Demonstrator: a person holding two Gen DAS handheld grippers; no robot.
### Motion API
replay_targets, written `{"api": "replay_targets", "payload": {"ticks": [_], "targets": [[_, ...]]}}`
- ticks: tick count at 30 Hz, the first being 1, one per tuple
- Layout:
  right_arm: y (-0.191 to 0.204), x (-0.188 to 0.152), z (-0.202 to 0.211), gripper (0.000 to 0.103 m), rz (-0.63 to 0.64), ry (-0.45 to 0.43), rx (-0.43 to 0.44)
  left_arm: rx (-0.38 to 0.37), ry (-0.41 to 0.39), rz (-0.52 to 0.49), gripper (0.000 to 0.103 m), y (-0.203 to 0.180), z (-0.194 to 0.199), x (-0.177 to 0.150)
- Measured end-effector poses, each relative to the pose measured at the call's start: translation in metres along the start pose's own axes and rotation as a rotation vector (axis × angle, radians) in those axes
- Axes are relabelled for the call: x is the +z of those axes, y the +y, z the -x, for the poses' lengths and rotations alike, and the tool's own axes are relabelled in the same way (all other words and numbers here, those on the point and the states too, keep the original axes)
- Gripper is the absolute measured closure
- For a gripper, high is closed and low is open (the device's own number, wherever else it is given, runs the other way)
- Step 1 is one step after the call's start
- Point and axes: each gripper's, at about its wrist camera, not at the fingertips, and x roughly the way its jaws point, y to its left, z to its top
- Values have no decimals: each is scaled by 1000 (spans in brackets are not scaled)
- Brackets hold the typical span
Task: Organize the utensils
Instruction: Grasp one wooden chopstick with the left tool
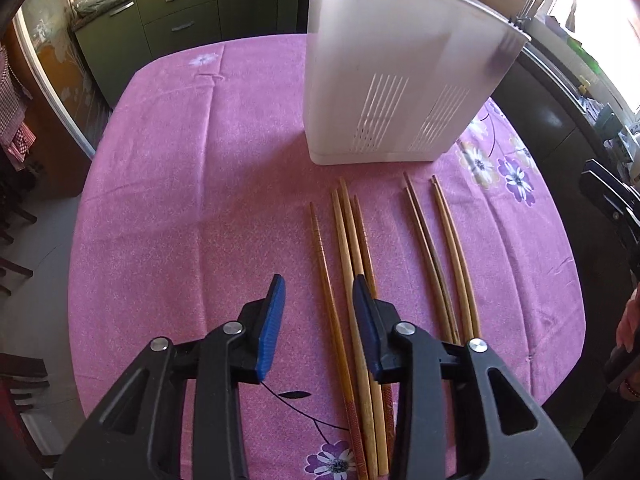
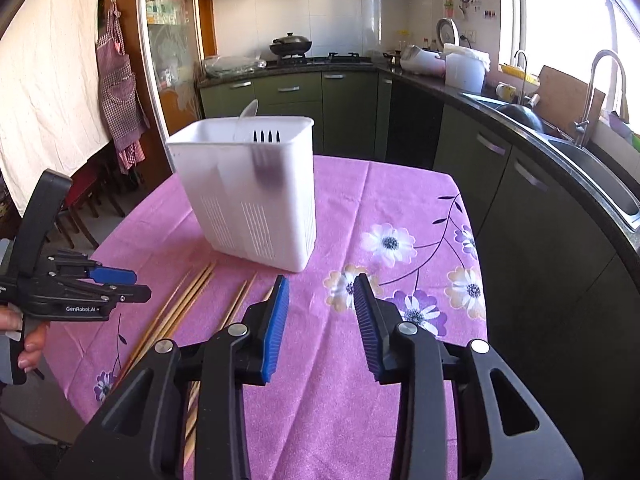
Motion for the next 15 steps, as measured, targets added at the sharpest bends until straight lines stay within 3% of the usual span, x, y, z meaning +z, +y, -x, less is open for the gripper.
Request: {"api": "replay_targets", "payload": {"ticks": [2,15], "targets": [[-1,-5,-3,72,-4,13,14,9,30,3,80,0,-8,3],[-11,-5,-5,72,-23,40,31,57,124,-4,88,-9,-40,14]]}}
